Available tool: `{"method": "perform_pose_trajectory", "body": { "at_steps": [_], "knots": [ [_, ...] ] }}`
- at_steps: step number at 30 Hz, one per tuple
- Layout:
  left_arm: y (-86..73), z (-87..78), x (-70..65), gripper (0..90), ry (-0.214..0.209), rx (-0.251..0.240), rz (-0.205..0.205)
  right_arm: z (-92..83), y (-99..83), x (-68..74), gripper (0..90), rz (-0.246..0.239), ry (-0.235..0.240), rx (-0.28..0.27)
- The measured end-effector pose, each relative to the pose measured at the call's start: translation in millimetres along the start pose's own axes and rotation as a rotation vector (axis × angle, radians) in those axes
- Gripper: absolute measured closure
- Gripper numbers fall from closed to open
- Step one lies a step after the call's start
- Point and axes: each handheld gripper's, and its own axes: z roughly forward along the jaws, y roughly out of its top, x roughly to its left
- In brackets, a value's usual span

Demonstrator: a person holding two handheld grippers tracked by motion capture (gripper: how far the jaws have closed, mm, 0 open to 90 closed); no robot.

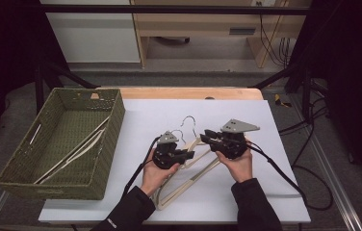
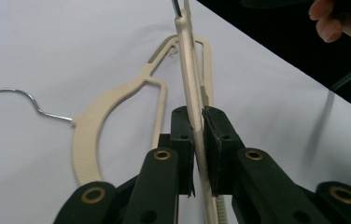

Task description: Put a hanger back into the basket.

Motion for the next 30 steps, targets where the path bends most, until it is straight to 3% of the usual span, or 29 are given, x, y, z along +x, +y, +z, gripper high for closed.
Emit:
{"method": "perform_pose_trajectory", "body": {
  "at_steps": [11, 14, 22, 30],
  "knots": [
    [2.1, -7.6, -22.4, 85.0, -0.023, -0.01, 0.039, -56.1, -30.9, -3.0, 44.2, 0.013, -0.029, -0.042],
    [3.4, -13.4, -27.2, 85.1, -0.029, -0.015, 0.059, -65.8, -41.5, -6.2, 36.5, 0.051, -0.029, -0.047],
    [9.2, -38.2, -39.4, 85.1, -0.04, -0.045, 0.102, -80.8, -55.0, -13.5, 15.2, 0.097, -0.051, -0.068],
    [23.7, -70.4, -43.2, 85.1, -0.023, -0.074, 0.166, -93.9, -54.4, -17.5, 6.6, 0.103, -0.073, -0.106]
  ]
}}
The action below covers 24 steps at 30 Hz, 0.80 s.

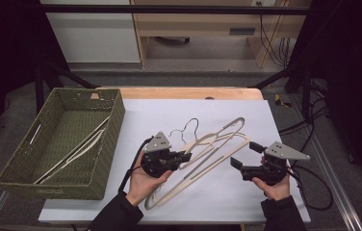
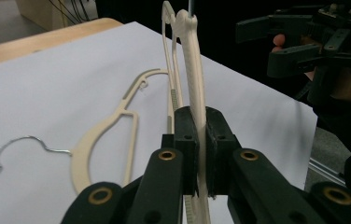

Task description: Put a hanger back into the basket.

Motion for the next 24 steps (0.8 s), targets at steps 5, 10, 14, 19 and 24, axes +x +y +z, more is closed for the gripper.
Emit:
{"method": "perform_pose_trajectory", "body": {
  "at_steps": [5, 10, 14, 19, 24],
  "knots": [
    [9.9, -18.1, 3.4, 85.1, 0.001, -0.015, 0.032, -6.4, 0.5, -3.5, 5.4, 0.0, -0.019, -0.019],
    [21.3, -39.4, 9.4, 85.2, 0.024, -0.018, 0.072, -9.3, 0.4, -5.0, 4.8, 0.003, -0.027, -0.021],
    [30.4, -57.5, 16.4, 85.2, 0.033, -0.022, 0.093, -8.0, 0.0, -4.9, 4.1, 0.004, -0.025, -0.016],
    [39.8, -79.0, 27.0, 85.2, 0.05, -0.031, 0.115, -7.7, 0.1, -4.4, 3.9, 0.003, -0.027, -0.015],
    [48.1, -100.3, 38.8, 85.1, 0.07, -0.041, 0.123, -6.6, -0.2, -3.9, 3.9, -0.002, -0.028, -0.014]
  ]
}}
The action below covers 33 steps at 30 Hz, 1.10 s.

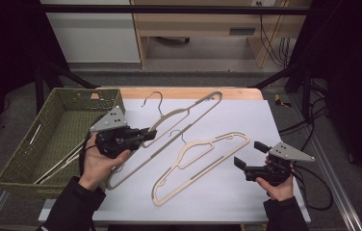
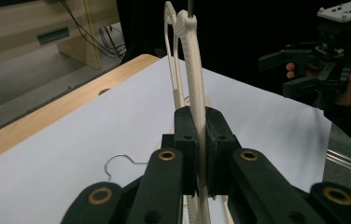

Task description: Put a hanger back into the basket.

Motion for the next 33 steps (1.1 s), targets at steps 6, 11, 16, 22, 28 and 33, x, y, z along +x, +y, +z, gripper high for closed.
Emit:
{"method": "perform_pose_trajectory", "body": {
  "at_steps": [6, 11, 16, 22, 28, 33],
  "knots": [
    [8.2, -23.5, 17.9, 85.1, 0.043, 0.007, 0.017, 0.7, -0.3, 0.4, 3.7, 0.001, 0.001, 0.004],
    [11.3, -48.6, 37.2, 85.1, 0.056, -0.014, 0.026, 1.0, -0.6, 0.6, 3.7, -0.004, 0.001, 0.012],
    [11.0, -69.8, 51.8, 85.1, 0.09, -0.011, 0.043, 2.9, -1.1, 0.8, 3.7, -0.008, 0.001, 0.013],
    [3.1, -92.6, 73.3, 84.9, 0.144, 0.012, 0.035, 2.9, -1.1, 1.1, 3.7, -0.006, 0.002, 0.016],
    [-12.7, -109.7, 94.6, 84.8, 0.201, 0.036, 0.035, 3.2, -1.2, 1.0, 3.8, -0.008, 0.001, 0.018],
    [-29.2, -122.8, 109.6, 84.8, 0.251, 0.059, 0.053, 4.0, -1.4, 1.0, 3.8, -0.01, -0.002, 0.02]
  ]
}}
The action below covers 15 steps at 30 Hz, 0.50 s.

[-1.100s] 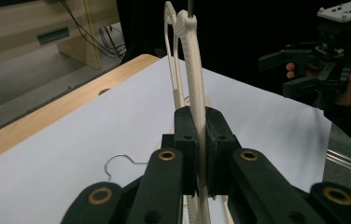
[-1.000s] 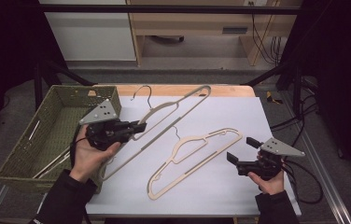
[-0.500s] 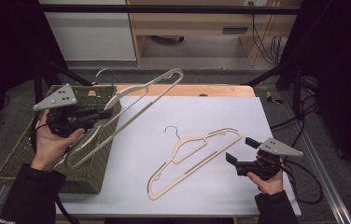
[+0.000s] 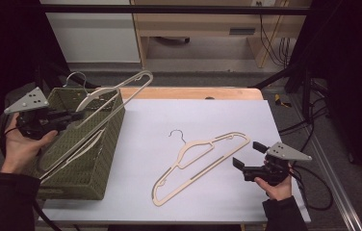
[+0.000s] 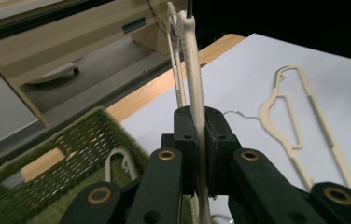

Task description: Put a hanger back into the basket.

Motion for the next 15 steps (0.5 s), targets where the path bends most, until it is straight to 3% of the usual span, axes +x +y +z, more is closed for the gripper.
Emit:
{"method": "perform_pose_trajectory", "body": {
  "at_steps": [7, 10, 15],
  "knots": [
    [-25.4, -9.8, 22.4, 84.6, 0.051, 0.049, -0.005, 0.9, -0.5, 0.2, 3.8, -0.005, 0.005, 0.009],
    [-37.2, -14.7, 32.4, 84.6, 0.073, 0.064, -0.03, 0.9, -0.5, 0.3, 3.8, -0.005, 0.004, 0.01],
    [-54.3, -23.5, 47.4, 84.7, 0.11, 0.064, -0.042, 0.9, -0.4, 0.1, 3.9, -0.005, 0.002, 0.008]
  ]
}}
